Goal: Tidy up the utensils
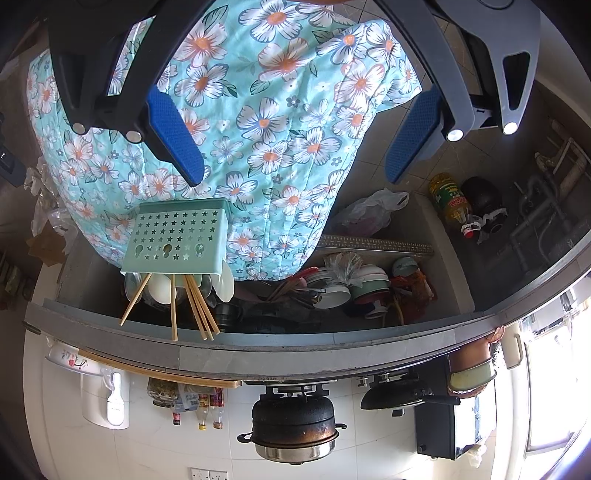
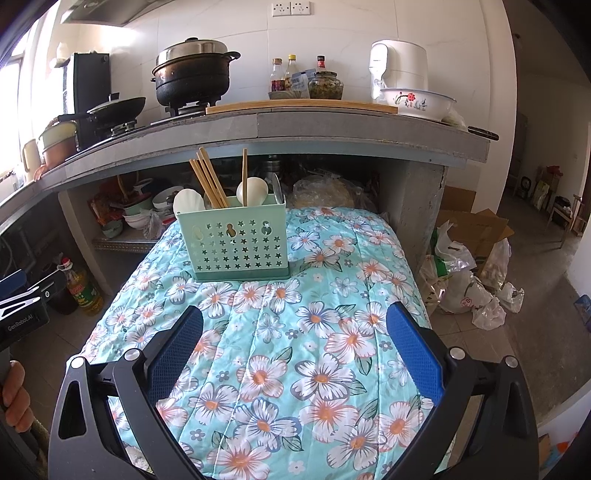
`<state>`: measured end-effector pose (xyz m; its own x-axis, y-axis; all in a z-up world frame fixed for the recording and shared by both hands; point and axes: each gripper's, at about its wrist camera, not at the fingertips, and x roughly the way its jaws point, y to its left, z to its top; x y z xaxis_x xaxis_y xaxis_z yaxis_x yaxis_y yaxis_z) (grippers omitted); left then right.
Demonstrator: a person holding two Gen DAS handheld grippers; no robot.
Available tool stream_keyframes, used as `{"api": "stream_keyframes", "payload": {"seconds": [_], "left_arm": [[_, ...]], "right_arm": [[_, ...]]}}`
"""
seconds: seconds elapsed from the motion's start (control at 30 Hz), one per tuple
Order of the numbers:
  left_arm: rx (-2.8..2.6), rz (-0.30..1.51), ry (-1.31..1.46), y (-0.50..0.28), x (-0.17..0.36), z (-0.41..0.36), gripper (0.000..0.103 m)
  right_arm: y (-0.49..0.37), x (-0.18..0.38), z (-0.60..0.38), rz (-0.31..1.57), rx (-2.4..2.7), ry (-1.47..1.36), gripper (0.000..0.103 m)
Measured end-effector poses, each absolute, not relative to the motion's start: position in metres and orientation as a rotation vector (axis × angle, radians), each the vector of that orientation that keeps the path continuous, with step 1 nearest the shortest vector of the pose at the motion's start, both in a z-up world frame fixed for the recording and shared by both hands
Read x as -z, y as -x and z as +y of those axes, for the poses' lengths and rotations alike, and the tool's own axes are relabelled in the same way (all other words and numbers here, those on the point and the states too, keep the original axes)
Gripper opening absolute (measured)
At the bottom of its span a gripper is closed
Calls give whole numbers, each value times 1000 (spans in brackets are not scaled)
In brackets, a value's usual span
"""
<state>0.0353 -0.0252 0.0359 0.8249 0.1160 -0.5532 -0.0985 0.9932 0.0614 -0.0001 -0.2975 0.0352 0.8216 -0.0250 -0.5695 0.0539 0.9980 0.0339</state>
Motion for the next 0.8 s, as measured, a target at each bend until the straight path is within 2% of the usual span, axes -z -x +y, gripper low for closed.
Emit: {"api": "stream_keyframes", "payload": {"seconds": [0.8], "left_arm": [[-109, 595, -33, -35, -34, -27, 95]], "right_arm": [[1, -36, -297, 606, 36, -50, 97]]}}
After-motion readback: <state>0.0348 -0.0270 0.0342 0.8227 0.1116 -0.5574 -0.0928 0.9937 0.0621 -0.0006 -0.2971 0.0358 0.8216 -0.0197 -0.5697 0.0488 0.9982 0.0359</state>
